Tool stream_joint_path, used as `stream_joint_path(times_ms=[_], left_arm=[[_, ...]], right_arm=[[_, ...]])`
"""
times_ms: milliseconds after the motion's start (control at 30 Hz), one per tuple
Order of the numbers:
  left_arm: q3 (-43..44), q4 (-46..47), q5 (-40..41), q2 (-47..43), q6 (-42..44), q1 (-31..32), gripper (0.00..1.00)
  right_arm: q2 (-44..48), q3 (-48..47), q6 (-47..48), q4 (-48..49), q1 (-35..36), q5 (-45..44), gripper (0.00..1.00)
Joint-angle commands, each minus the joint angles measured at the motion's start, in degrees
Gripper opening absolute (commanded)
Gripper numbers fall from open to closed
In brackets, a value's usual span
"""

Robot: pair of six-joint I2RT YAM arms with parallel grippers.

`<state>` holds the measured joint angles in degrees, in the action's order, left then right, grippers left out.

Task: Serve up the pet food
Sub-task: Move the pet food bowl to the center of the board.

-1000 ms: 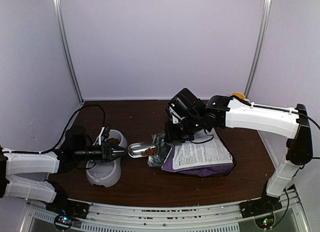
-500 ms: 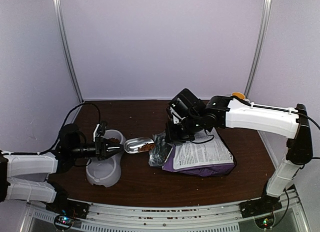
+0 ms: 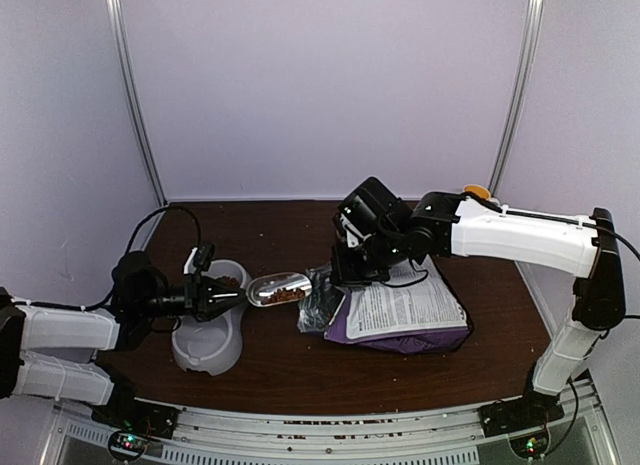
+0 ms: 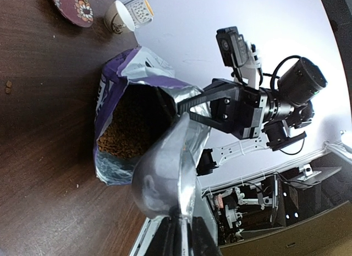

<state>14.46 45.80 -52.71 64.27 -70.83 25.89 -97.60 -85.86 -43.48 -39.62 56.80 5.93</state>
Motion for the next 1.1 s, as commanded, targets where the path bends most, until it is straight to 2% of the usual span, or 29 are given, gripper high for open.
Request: stream_joint_path(times_ms=[0, 233, 533, 1067], left_arm=[[-0.88, 12.18, -2.5, 1.56, -5.03, -0.95, 0.0], [-2.4, 18.56, -3.0, 4.1, -8.39, -1.94, 0.0], [-4.13, 17.29, -4.48, 1.84, -8.26, -5.52, 0.0], [-6.54, -5.09, -6.25, -13.39, -0.61, -14.28, 0.0]], right_arm=[[2.55, 0.84, -0.12, -0.97, -0.87, -2.85, 0.0], [2.53, 0.87, -0.12, -0.88, -0.88, -2.77, 0.0], [2.57, 1.05, -0.02, -0.95, -0.98, -2.76, 0.0], [2.5, 1.49, -0.17, -0.67, -1.1, -2.29, 0.0]])
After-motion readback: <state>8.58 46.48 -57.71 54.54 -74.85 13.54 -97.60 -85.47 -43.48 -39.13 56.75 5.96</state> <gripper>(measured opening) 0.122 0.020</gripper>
